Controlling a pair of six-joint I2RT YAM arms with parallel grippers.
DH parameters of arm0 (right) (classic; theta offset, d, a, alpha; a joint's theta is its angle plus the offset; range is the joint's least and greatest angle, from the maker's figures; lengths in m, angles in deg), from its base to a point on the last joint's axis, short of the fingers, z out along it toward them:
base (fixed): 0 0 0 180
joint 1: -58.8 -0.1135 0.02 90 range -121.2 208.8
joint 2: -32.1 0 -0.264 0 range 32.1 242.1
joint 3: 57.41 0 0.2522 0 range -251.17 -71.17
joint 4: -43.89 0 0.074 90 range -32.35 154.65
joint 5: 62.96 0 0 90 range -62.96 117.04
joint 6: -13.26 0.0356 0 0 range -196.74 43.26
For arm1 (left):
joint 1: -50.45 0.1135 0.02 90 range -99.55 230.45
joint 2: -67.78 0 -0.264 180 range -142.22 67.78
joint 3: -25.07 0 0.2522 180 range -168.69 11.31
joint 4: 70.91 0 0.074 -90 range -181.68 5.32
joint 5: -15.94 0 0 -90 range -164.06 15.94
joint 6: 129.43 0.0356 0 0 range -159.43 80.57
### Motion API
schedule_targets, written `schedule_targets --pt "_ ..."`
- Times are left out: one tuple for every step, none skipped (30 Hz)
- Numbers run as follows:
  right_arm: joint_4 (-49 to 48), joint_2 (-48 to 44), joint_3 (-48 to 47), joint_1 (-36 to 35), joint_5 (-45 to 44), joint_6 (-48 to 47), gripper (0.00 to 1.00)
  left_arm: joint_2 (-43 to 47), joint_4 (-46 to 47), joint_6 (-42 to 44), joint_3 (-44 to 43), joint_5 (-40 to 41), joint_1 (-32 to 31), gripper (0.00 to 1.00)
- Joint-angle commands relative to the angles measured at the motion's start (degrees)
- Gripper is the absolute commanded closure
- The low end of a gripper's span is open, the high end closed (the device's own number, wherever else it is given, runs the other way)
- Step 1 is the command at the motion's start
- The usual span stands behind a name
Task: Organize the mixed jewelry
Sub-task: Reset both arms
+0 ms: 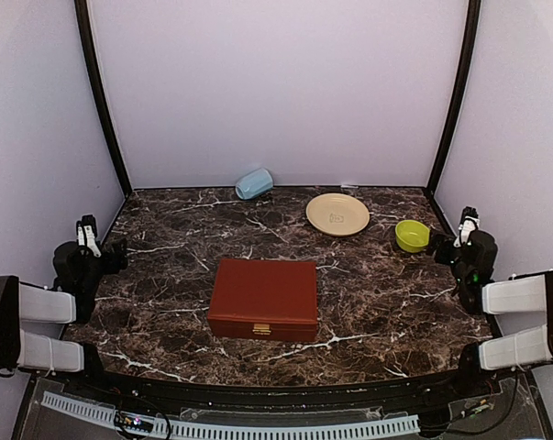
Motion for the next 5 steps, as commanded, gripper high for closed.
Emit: schedule_targets --pt "-3.89 0.71 -1.55 0.11 0.31 -0.88 0.02 0.38 1.85 0.41 -0.27 1.18 -0.23 0.13" --pt "-3.96 0.85 -1.55 0.16 0.26 -0.91 0.01 0.43 2.31 0.63 0.01 1.17 -0.21 0.13" --pt "-4.16 1.02 -1.51 0.12 0.26 -0.97 0.02 0.35 2.47 0.47 0.08 1.2 -0.2 0.13" --pt "-4.72 1.26 -1.43 0.13 0.3 -1.05 0.02 0.28 2.44 -0.04 -0.12 1.44 -0.24 0.13" --pt "-5.95 1.64 -1.13 0.14 0.12 -1.08 0.01 0.01 2.19 -0.52 -0.33 1.95 -0.22 0.12"
